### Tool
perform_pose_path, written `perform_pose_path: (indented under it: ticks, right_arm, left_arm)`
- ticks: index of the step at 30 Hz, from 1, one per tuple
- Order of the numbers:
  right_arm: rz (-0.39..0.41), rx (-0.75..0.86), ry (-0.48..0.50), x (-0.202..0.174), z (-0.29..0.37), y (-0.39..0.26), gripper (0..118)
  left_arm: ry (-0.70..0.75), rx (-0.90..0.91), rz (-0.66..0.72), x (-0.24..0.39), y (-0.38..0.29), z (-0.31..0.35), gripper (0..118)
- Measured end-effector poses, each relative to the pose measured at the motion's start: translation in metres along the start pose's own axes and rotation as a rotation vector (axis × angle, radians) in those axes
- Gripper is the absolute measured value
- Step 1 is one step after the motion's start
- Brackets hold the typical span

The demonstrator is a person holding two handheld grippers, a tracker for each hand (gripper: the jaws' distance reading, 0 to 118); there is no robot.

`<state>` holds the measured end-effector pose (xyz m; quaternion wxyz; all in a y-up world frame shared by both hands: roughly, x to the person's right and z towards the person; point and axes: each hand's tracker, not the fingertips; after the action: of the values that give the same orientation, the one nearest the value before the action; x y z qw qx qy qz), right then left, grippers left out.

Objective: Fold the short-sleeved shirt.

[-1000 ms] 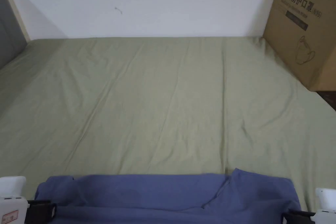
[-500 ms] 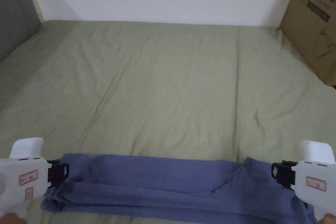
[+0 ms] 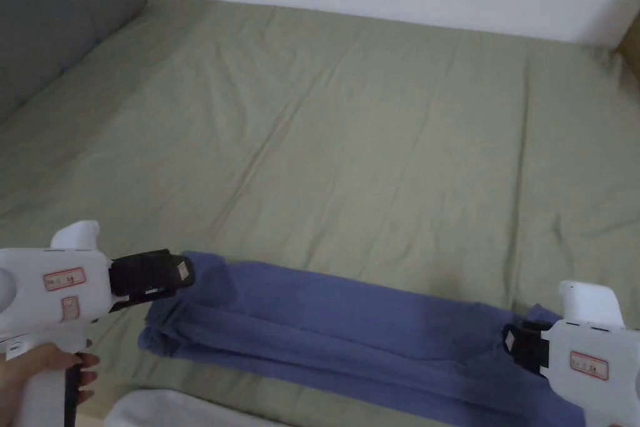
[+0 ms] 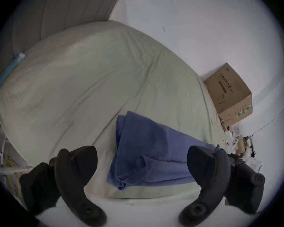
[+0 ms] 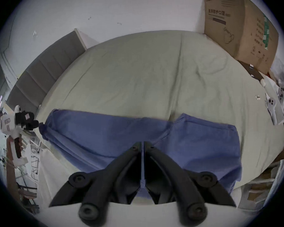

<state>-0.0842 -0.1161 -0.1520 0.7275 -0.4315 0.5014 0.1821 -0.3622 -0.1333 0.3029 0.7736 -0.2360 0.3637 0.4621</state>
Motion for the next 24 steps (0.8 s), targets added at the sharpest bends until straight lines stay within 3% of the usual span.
perform_pose_path:
  ticks: [3, 7, 10, 11, 12, 13, 14, 16, 23, 24]
  right_arm:
    - [0.0, -0.009, 0.009, -0.006, -0.001, 0.003, 3]
    - [0.03, -0.03, 0.004, -0.008, -0.004, 0.006, 3]
    - [0.044, -0.046, -0.012, -0.008, -0.007, 0.008, 2]
    - [0.043, -0.05, -0.012, -0.008, -0.008, 0.009, 2]
    - [0.043, -0.052, -0.012, -0.008, -0.008, 0.009, 2]
    - [0.043, -0.055, -0.01, -0.003, -0.011, 0.009, 2]
    - [0.044, -0.058, -0.01, -0.003, -0.012, 0.01, 2]
    - [0.051, -0.063, -0.013, -0.005, -0.013, 0.01, 3]
    - [0.053, -0.072, -0.028, -0.001, -0.013, 0.006, 2]
    - [0.047, -0.067, -0.033, 0.0, -0.012, 0.006, 2]
  left_arm:
    - [-0.011, -0.037, 0.072, -0.015, -0.004, -0.019, 112]
    - [-0.159, -0.112, 0.201, -0.03, -0.017, -0.041, 112]
    - [-0.193, -0.065, 0.255, -0.027, -0.023, -0.044, 110]
    - [-0.19, -0.073, 0.253, -0.026, -0.021, -0.046, 103]
    - [-0.18, -0.071, 0.252, -0.024, -0.019, -0.046, 80]
    - [-0.147, -0.063, 0.257, -0.025, -0.018, -0.047, 18]
    - [-0.105, -0.084, 0.285, -0.03, -0.017, -0.053, 10]
    - [-0.181, -0.108, 0.372, -0.035, -0.021, -0.062, 9]
    - [-0.212, -0.059, 0.359, -0.029, -0.016, -0.039, 9]
    - [-0.187, -0.043, 0.309, -0.029, -0.013, -0.037, 9]
